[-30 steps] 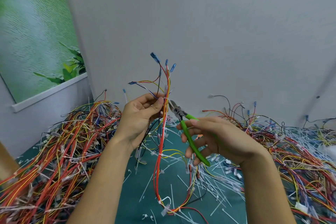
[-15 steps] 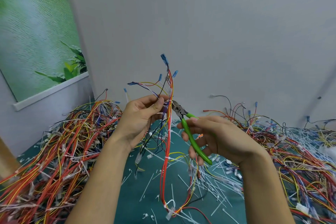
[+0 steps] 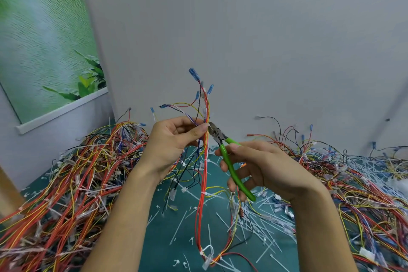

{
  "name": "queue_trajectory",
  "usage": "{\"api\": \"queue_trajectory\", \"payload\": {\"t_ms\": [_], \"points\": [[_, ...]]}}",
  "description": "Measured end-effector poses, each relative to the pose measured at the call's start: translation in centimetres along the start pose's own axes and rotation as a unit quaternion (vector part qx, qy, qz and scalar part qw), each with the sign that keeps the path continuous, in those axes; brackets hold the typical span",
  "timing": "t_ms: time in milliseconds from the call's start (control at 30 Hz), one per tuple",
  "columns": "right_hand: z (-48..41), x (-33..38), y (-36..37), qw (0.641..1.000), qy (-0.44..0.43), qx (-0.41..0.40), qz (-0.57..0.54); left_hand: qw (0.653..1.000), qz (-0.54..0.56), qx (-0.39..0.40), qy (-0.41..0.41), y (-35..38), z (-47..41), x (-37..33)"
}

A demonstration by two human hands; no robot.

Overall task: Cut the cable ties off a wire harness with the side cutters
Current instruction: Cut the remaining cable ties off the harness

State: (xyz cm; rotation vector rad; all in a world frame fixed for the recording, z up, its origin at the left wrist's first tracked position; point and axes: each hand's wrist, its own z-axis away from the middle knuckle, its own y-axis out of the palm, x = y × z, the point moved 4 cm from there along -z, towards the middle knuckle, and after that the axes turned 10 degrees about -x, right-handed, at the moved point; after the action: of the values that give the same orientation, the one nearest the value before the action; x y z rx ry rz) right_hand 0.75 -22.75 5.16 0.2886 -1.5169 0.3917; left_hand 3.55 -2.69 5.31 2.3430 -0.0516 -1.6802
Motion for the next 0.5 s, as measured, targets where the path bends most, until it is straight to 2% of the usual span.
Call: {"api": "queue_trajectory", "payload": {"t_ms": [300, 500], "points": [[0.34, -0.03, 0.35, 1.0, 0.018, 0.014, -0.012, 1.0, 0.001, 0.016, -0.014, 0.29, -0.01, 0.67], [0.13, -0.1, 0.83, 0.999, 0.036, -0.005, -0.01, 0.999, -0.036, -0.006, 0.004, -0.04, -0.21, 0.89]]}}
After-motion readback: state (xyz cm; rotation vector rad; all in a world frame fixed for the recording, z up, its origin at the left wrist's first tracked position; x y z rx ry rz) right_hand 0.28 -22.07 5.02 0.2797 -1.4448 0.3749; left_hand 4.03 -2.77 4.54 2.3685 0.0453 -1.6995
